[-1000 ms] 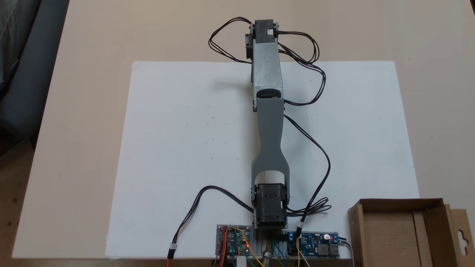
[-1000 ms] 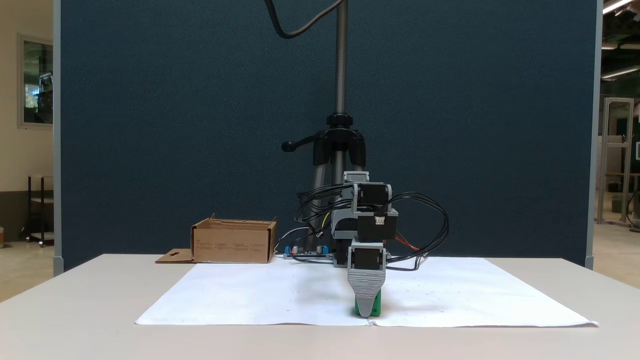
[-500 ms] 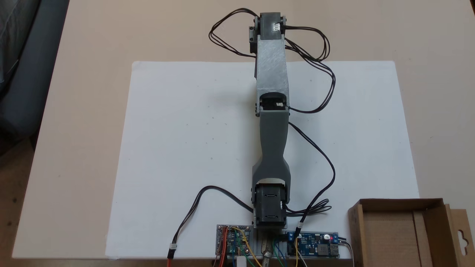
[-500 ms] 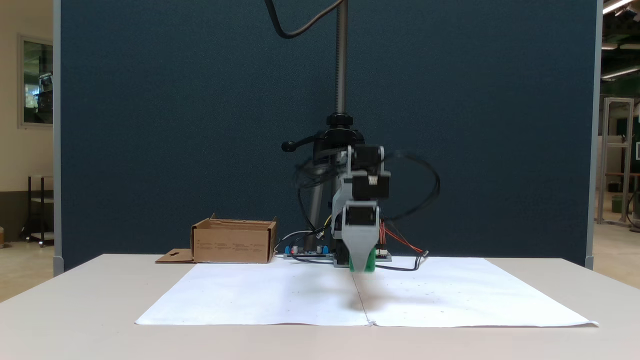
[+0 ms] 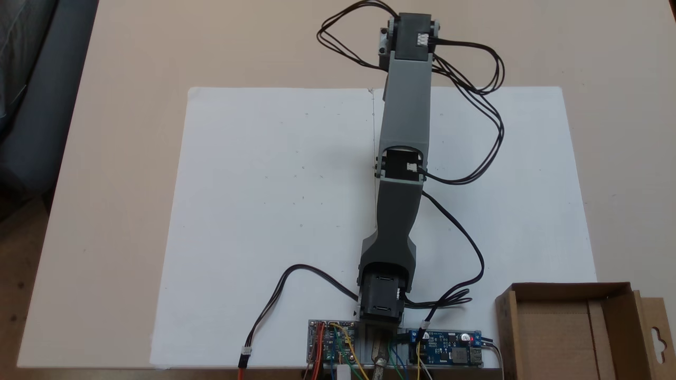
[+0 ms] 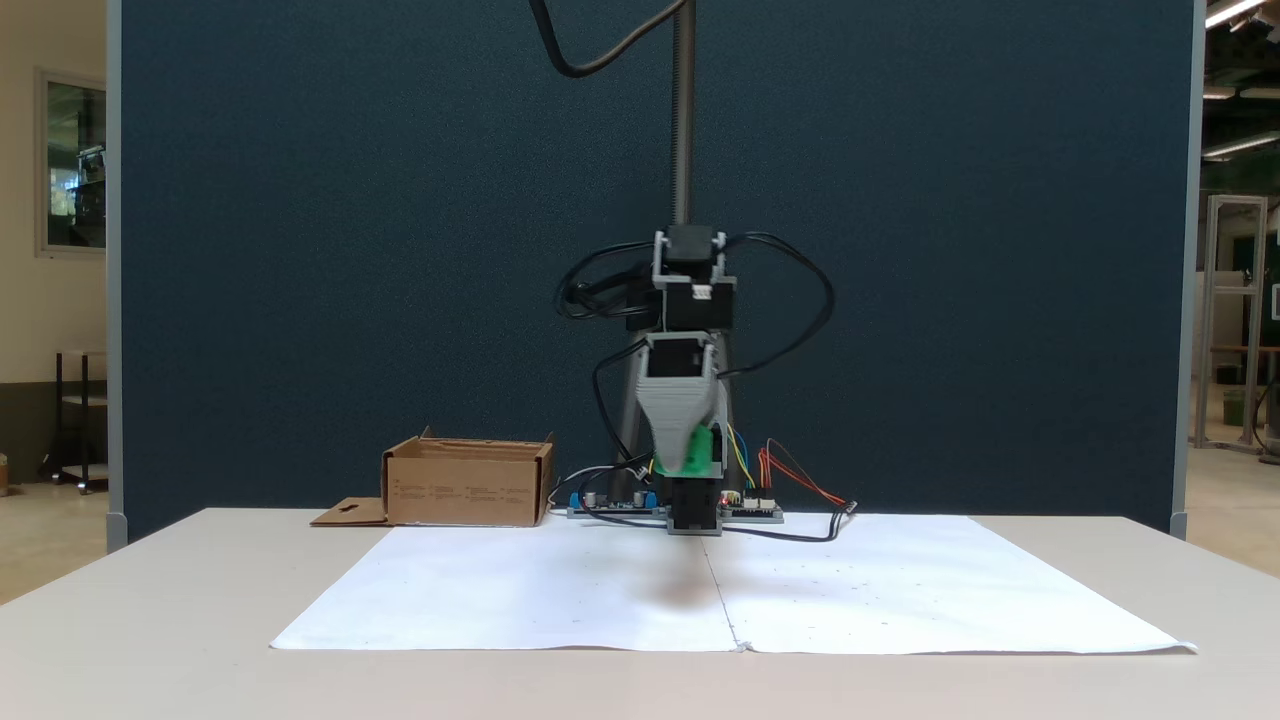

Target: Grasp a green dice and put it in the bin.

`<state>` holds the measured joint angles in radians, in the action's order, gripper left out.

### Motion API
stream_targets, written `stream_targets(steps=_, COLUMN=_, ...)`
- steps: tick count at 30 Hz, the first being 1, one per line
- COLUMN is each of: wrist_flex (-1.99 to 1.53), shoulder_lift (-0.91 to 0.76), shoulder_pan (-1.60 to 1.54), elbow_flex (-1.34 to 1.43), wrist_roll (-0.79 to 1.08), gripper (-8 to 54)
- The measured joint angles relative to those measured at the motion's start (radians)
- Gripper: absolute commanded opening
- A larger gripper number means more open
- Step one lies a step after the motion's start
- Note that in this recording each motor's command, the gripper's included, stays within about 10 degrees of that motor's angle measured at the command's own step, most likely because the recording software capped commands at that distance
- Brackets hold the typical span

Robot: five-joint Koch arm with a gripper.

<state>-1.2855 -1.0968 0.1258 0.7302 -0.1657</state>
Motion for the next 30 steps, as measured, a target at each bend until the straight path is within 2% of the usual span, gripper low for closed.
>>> stream_targets(steps=7, wrist_flex=0.025, shoulder_lift=-0.034, shoulder_pan=0.192, elbow_flex=0.051, wrist_roll=0.006, gripper=12.8)
stream_targets(steps=13, wrist_flex=0.034, shoulder_lift=-0.230, shoulder_pan=0.497, elbow_flex=0.132, wrist_roll=0.089, gripper=12.9)
stream_targets(steps=16, wrist_flex=0.034, shoulder_lift=-0.261, shoulder_pan=0.604, elbow_flex=0.132, wrist_roll=0.114, gripper=12.9)
stream_targets(steps=30, wrist_flex=0.034, shoulder_lift=-0.275, shoulder_pan=1.091, elbow_flex=0.144, wrist_roll=0.247, gripper=13.4)
